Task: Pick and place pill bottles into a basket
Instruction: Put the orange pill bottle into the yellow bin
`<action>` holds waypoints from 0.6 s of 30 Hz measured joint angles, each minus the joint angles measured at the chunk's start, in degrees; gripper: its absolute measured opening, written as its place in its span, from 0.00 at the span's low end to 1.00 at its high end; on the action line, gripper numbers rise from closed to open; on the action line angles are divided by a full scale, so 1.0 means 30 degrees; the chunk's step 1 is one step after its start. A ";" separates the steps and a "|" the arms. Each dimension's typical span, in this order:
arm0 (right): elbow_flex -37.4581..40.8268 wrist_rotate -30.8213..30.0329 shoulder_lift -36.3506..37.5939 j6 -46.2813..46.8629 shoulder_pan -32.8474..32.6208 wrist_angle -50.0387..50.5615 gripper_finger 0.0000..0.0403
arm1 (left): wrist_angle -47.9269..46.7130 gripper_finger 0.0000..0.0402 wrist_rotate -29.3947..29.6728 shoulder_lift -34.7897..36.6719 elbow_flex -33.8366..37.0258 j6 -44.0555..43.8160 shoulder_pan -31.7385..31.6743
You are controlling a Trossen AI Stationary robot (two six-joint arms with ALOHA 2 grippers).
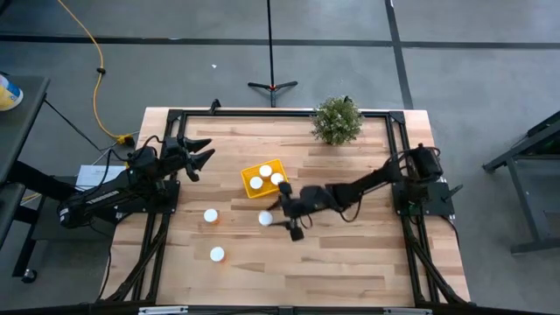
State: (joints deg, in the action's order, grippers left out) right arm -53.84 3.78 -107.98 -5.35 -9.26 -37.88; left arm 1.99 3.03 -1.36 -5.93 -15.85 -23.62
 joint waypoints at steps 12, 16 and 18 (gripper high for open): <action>-0.3920 0.1821 0.0046 -0.0370 0.3612 0.6385 0.49 | -0.0134 0.64 0.0000 -0.0003 0.0000 0.0173 0.0007; -0.4135 0.2416 0.0073 -0.0673 0.3992 0.7319 0.49 | -0.0134 0.64 0.0000 0.0005 0.0000 0.0173 0.0006; -0.4187 0.2412 0.0073 -0.0882 0.4196 0.8044 0.49 | -0.0138 0.64 0.0000 -0.0003 0.0000 0.0173 0.0007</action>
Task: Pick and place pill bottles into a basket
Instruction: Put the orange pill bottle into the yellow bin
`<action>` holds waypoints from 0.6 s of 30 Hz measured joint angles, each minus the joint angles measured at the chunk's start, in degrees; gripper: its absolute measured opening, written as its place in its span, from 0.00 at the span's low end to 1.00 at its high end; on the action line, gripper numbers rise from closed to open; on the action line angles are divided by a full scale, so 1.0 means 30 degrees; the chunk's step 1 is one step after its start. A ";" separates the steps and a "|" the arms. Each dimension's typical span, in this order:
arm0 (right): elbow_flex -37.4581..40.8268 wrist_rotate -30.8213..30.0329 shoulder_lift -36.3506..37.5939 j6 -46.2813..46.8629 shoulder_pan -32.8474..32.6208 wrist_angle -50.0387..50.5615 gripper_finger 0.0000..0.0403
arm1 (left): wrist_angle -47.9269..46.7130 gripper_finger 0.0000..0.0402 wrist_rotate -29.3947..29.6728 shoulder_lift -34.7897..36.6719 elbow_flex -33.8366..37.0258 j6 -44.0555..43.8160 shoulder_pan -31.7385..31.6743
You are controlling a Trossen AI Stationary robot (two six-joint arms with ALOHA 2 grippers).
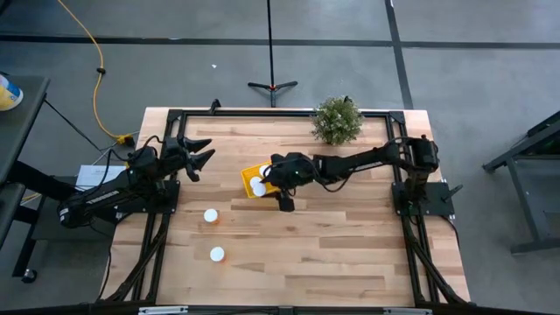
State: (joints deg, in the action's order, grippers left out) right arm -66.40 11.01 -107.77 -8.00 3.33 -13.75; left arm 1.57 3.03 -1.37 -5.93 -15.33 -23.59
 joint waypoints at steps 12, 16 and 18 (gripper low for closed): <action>-0.0012 -0.0187 0.0045 -0.0365 0.0485 0.0738 0.49 | 0.0004 0.64 0.0000 0.0003 0.0000 0.0000 0.0000; -0.0012 -0.0577 0.0058 -0.0413 0.0708 0.0949 0.49 | 0.0004 0.64 0.0000 0.0000 0.0000 0.0000 -0.0003; -0.0012 -0.0596 0.0058 -0.0420 0.0833 0.1184 0.49 | 0.0004 0.64 0.0000 0.0004 0.0000 0.0000 0.0000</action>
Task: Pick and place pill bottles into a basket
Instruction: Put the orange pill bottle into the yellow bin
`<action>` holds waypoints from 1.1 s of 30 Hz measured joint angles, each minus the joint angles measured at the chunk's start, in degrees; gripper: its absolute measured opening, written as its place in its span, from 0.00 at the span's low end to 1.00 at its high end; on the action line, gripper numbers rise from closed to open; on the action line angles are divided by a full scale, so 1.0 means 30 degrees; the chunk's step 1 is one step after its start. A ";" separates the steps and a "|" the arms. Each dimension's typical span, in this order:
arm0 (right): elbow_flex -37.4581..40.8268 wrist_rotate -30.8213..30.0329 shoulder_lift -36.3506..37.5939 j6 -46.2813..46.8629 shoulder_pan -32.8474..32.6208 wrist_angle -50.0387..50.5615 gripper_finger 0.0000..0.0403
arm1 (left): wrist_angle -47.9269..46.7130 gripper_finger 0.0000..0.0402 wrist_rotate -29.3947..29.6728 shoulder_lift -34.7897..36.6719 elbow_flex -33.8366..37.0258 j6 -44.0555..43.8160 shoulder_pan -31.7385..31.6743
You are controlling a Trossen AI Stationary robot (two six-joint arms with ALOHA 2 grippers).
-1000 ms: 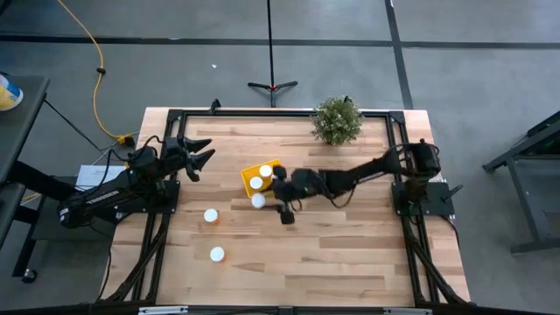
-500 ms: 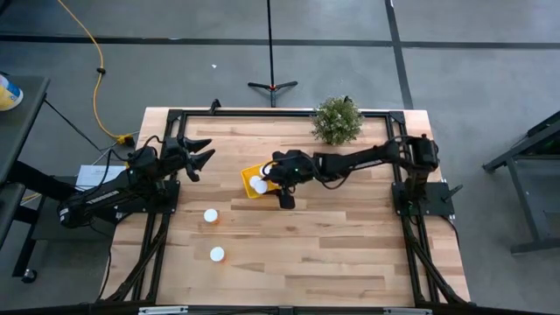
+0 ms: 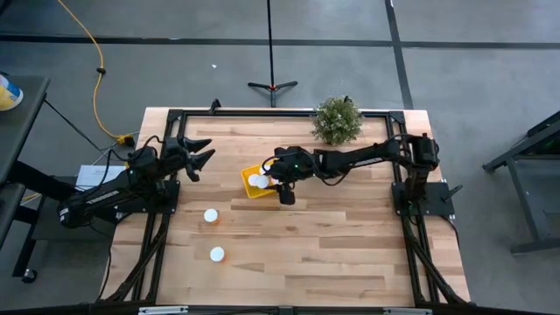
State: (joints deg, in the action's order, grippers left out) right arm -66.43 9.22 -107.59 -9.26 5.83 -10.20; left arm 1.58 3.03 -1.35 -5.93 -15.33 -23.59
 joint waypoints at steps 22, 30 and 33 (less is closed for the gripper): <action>0.0000 0.0059 0.0049 0.1163 0.0499 0.0754 0.72 | 0.0005 0.64 0.0000 0.0000 0.0000 -0.0003 -0.0007; 0.0022 0.1575 0.2621 -0.0405 0.1255 0.3374 0.70 | -0.0057 0.64 -0.0007 -0.0004 0.0000 0.0000 -0.0003; 0.0172 0.3456 0.4266 0.0309 0.1544 0.5217 0.65 | -0.0199 0.64 -0.0007 0.0001 0.0000 -0.0002 -0.0002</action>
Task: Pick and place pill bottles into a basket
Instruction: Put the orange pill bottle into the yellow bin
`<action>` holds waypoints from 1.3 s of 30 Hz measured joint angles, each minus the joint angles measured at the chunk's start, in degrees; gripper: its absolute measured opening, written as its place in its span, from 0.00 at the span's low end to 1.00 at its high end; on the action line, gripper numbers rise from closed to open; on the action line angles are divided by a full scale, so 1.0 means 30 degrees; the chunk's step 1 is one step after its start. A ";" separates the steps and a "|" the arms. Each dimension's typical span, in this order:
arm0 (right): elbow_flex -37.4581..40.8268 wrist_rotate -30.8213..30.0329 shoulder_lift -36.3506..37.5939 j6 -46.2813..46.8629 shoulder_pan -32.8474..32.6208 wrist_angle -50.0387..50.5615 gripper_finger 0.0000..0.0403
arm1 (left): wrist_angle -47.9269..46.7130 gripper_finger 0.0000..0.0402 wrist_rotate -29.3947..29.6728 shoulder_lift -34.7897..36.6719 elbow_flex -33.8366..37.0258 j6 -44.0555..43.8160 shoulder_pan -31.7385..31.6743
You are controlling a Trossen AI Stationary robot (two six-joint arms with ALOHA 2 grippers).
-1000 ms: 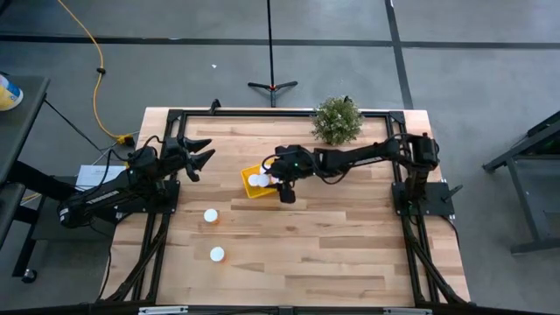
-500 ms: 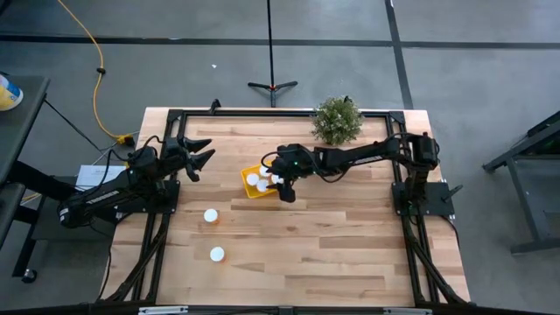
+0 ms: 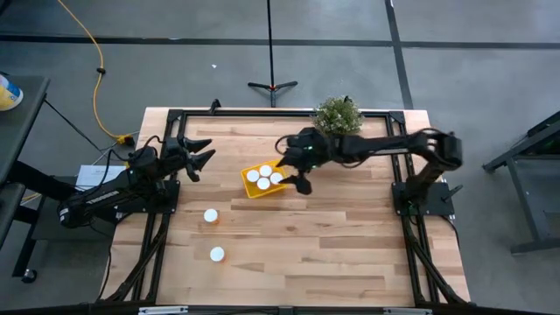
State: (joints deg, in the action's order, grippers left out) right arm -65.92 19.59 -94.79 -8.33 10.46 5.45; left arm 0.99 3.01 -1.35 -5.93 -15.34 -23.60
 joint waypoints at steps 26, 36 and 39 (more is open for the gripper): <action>1.8338 -0.4961 1.7974 0.1965 -0.1617 -1.1749 0.43 | -0.0259 0.64 0.0342 0.0002 0.0000 -0.0493 -0.0005; 1.8574 -0.7183 2.0001 0.2087 -0.1617 -1.2284 0.43 | -0.1454 0.64 -0.0328 0.0002 -0.0007 0.0748 -0.0005; 1.8567 -0.7953 1.9481 0.2619 -0.1617 -1.3404 0.43 | -0.2139 0.64 -0.0357 -0.0005 -0.0007 0.1692 -0.0005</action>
State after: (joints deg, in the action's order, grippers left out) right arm -10.22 -4.27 -36.35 -0.47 5.61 -34.76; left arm -5.43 1.93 -1.37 -5.96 -10.27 -23.62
